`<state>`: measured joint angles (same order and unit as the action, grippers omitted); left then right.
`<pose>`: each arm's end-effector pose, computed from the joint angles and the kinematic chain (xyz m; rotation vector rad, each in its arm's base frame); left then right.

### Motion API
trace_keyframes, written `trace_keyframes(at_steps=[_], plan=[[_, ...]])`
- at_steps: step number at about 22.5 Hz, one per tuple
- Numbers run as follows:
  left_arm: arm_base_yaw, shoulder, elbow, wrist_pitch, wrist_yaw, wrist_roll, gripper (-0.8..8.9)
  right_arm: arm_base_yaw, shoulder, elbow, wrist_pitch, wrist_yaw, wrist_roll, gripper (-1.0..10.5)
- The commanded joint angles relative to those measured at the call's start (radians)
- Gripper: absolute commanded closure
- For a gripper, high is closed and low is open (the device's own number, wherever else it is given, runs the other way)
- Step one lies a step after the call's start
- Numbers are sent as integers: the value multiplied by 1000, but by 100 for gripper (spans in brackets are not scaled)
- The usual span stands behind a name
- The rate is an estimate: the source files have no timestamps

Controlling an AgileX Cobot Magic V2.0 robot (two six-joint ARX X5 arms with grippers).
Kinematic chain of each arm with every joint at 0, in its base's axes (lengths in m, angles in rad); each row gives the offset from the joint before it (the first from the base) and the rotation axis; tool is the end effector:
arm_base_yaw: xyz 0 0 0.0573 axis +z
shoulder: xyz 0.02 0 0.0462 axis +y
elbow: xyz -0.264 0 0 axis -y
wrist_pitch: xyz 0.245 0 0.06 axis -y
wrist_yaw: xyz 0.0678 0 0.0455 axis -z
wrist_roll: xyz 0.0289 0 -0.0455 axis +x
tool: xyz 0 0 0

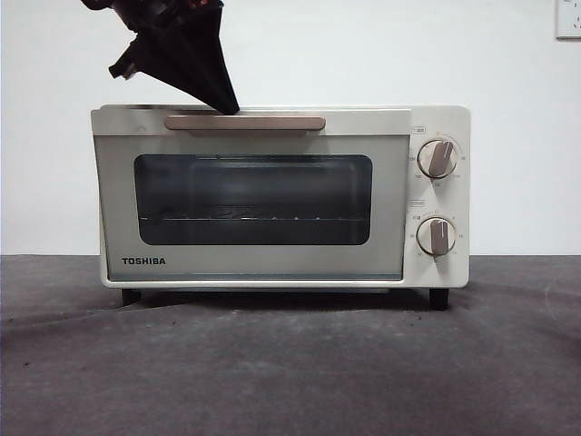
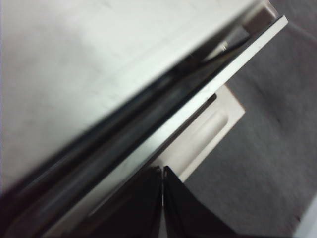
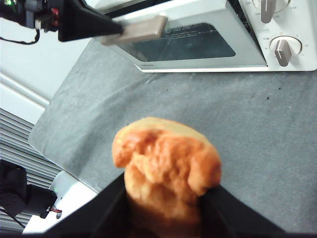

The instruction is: The left arm flap open the oven, the right arm pick bread and place it into oven, the left arm flap close the oven

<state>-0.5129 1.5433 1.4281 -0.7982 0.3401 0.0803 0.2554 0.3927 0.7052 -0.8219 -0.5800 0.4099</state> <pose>0.2750 -0.1660 0.3236 0.1511 0.9047 -0.8291 0.0648 0.0333 0.2921 0.4619 0.6792 0.7011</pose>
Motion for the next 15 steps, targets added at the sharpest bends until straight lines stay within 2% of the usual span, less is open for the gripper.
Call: trace_keyframes(at_steps=[1,8,12,15], plan=[[-16,32,-29,-31,-34,16,803,5,2,16,14,-4,10,789],[-64,-41,-156,44,-64,-10,803,5,2,16,14,-4,10,789],[-87,-133,-302,179,-71,-73,803,5,2,16,14,-3,9,789],[-112,-233,-453,318,-128,-134,803,5,2,16,19,-3,9,789]])
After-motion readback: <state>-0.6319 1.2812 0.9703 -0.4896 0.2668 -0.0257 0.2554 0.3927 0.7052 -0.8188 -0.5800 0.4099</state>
